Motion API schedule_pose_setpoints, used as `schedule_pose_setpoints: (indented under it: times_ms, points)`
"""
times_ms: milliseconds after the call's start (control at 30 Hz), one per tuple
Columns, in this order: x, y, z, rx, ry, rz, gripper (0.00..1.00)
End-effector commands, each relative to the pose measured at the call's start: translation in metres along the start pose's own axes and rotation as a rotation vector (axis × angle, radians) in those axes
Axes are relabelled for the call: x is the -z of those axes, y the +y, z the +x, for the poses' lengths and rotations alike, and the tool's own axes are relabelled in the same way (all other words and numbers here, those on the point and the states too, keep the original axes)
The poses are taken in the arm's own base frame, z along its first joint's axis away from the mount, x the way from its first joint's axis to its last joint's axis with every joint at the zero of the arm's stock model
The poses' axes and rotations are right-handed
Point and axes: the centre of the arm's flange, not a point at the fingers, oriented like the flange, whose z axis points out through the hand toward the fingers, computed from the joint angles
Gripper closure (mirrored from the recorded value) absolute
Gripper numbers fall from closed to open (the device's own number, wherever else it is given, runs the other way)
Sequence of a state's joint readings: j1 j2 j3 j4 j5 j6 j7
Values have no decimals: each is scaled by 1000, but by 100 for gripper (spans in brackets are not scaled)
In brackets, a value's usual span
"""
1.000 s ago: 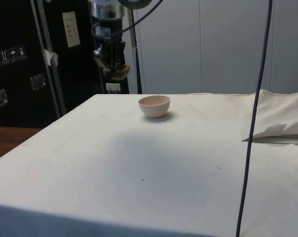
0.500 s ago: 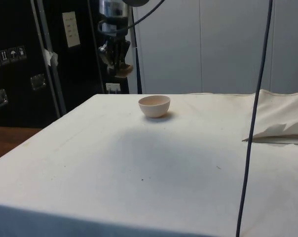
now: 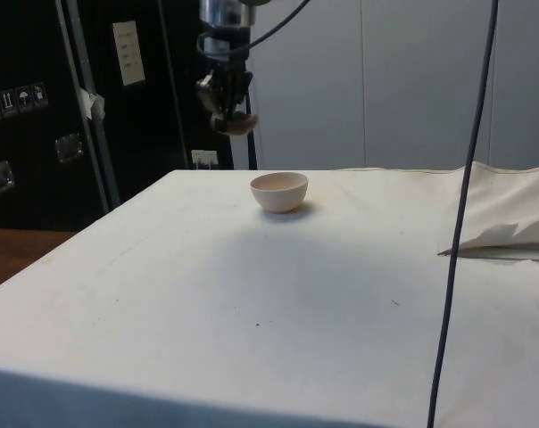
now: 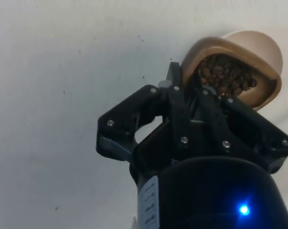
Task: Pour the coffee beans from the cup into the bowl.
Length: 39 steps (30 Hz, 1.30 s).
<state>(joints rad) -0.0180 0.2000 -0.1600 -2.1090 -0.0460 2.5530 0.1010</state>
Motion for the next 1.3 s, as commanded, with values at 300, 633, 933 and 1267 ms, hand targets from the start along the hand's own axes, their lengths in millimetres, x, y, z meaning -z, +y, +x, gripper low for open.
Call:
schedule_pose_setpoints:
  times_ms: [300, 633, 933, 1267]
  points:
    - [-1, 25, -4, -24, -8, 69, 100]
    - [-2, 43, -5, -43, -11, 123, 100]
    - [-4, 61, -7, -65, -9, 186, 100]
    - [-6, 79, -9, -87, 0, 251, 100]
